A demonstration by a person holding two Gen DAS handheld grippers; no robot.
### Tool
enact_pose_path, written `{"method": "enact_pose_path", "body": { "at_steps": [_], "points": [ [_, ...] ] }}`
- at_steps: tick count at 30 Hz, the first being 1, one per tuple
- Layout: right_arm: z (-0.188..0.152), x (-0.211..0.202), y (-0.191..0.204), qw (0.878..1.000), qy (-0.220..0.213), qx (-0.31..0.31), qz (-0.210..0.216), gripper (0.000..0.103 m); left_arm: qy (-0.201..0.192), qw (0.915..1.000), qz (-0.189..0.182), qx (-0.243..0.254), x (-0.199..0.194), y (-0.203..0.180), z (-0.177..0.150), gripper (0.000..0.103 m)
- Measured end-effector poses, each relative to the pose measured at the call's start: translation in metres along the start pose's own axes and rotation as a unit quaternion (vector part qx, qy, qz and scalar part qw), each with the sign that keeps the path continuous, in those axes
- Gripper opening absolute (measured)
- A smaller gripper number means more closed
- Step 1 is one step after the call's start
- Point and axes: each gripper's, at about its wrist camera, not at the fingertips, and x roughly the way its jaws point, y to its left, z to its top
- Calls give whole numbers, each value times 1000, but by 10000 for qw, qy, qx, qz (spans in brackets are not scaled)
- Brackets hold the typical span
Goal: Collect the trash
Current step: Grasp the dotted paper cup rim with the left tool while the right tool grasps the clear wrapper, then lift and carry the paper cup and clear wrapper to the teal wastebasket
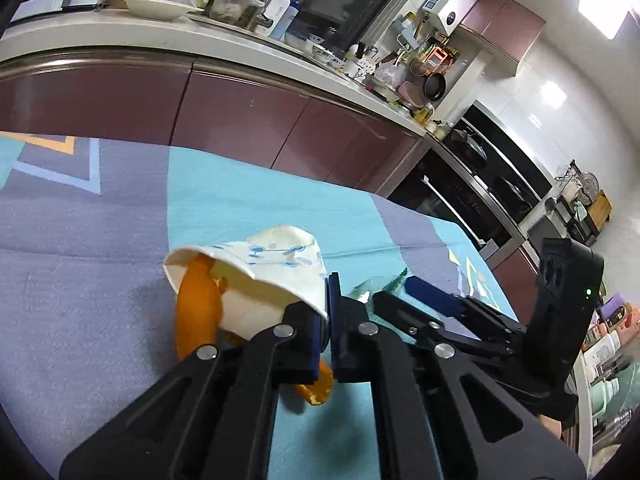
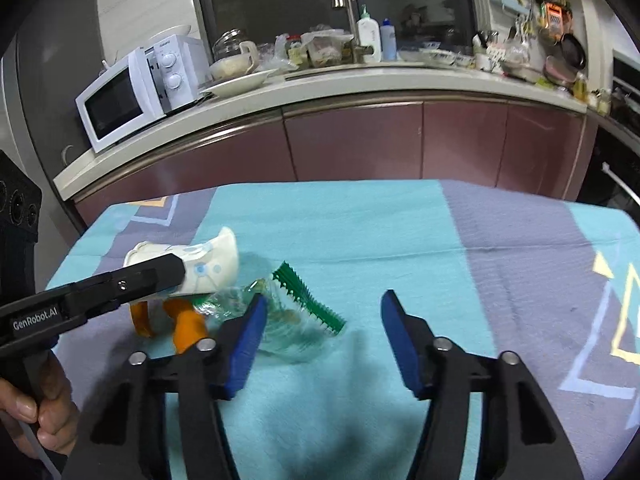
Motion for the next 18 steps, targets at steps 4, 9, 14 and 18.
{"method": "enact_pose_path", "body": {
  "at_steps": [4, 9, 14, 18],
  "points": [
    [1, 2, 4, 9997, 52, -46, 248, 19, -50, 9998, -179, -2, -1, -2, -1, 3],
    [-1, -3, 5, 9993, 8, 23, 380, 12, -186, 9995, -224, 152, -9, -9, 3, 3],
    [-4, -15, 1, 9989, -117, 148, 438, 9, -548, 9967, -515, 317, -34, -19, 8, 3],
    [-4, -33, 0, 9989, -295, 107, 335, 8, -733, 9947, -598, 406, -55, -28, 13, 3]
  ]
}}
